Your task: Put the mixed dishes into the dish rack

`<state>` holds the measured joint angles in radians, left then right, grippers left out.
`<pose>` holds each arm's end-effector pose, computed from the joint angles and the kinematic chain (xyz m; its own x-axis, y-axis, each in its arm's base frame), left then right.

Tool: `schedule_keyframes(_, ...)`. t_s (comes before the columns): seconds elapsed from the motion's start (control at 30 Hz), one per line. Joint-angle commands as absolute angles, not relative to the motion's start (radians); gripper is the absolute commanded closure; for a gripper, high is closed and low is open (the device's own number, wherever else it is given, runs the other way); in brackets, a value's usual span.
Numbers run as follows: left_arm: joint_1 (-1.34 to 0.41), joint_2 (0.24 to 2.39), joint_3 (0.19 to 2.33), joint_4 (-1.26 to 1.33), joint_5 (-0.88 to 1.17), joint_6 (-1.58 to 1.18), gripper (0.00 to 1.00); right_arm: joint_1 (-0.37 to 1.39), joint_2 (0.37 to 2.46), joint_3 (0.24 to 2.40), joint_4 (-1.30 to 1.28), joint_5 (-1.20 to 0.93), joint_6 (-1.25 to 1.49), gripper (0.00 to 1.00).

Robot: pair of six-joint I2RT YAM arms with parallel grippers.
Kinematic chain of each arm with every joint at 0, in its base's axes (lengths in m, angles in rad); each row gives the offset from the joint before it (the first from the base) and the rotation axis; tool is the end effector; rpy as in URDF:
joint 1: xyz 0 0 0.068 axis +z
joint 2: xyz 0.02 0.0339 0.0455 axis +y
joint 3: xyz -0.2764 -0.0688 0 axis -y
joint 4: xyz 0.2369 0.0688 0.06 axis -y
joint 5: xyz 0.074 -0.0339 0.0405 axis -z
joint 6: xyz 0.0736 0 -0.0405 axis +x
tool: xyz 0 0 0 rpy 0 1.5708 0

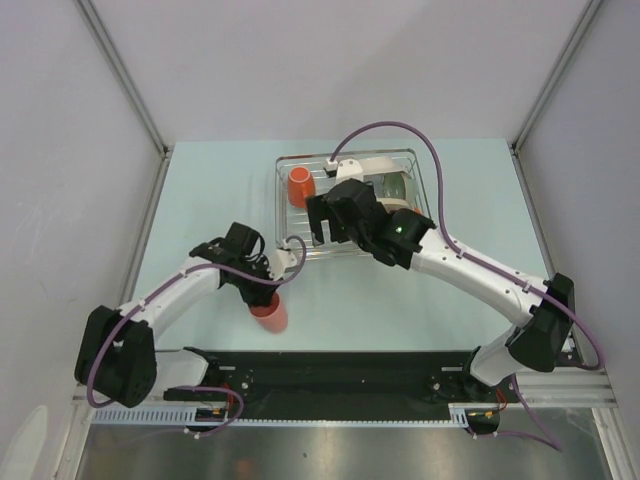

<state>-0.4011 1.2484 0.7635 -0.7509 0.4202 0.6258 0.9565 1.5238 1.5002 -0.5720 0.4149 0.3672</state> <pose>0.1875 -0.1121 0.1850 -0.4236 0.7605 -0.4921 0.8983 0.4228 -0.1197 0.2331 0.2789 0.3647 -0.5012 -0.1406 -0.8538 -0.4024 0.9114 0.0861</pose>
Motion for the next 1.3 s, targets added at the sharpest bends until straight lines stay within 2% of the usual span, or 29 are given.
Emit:
schedule_keyframes(0.0, -0.417, 1.281, 0.759, -0.698, 0.374, 0.641, 0.91, 0.936, 1.457, 1.490, -0.560, 0.449, 0.400, 0.01)
schedule_keyframes(0.03, -0.417, 1.276, 0.765, -0.712, 0.365, 0.644, 1.00, 0.933, 1.454, 1.491, -0.560, 0.443, 0.403, 0.01)
schedule_keyframes(0.2, -0.414, 1.093, 0.830, -0.726, 0.288, 0.683, 1.00, 0.894, 1.428, 1.485, -0.542, 0.339, 0.425, 0.00)
schedule_keyframes(0.3, -0.402, 0.887, 0.897, -0.675, 0.313, 0.684, 1.00, 0.862, 1.416, 1.468, -0.513, 0.226, 0.457, 0.00)
schedule_keyframes(0.37, -0.358, 0.896, 1.000, -0.701, 0.333, 0.623, 1.00, 0.851, 1.407, 1.444, -0.494, 0.175, 0.477, 0.00)
schedule_keyframes(0.43, -0.298, 0.821, 1.005, -0.652, 0.409, 0.601, 1.00, 0.841, 1.402, 1.428, -0.471, 0.092, 0.497, 0.00)
schedule_keyframes(0.57, -0.295, 0.683, 1.011, -0.532, 0.408, 0.571, 1.00, 0.827, 1.362, 1.361, -0.390, -0.096, 0.543, 0.00)
schedule_keyframes(0.7, -0.290, 0.725, 1.121, -0.594, 0.529, 0.357, 1.00, 0.812, 1.318, 1.234, -0.234, -0.271, 0.642, 0.00)
schedule_keyframes(0.8, -0.281, 0.721, 1.114, -0.493, 0.606, 0.188, 1.00, 0.811, 1.295, 1.152, -0.051, -0.368, 0.728, 0.00)
schedule_keyframes(0.9, -0.279, 0.721, 1.092, -0.433, 0.679, 0.077, 1.00, 0.813, 1.296, 1.124, 0.024, -0.451, 0.775, 0.00)
schedule_keyframes(1.1, -0.232, 0.752, 1.054, -0.299, 0.833, -0.064, 1.00, 0.808, 1.275, 1.032, 0.299, -0.531, 0.916, 0.00)
schedule_keyframes(1.27, -0.218, 0.762, 1.028, -0.284, 0.880, -0.074, 1.00, 0.799, 1.282, 0.962, 0.463, -0.571, 1.061, 0.00)
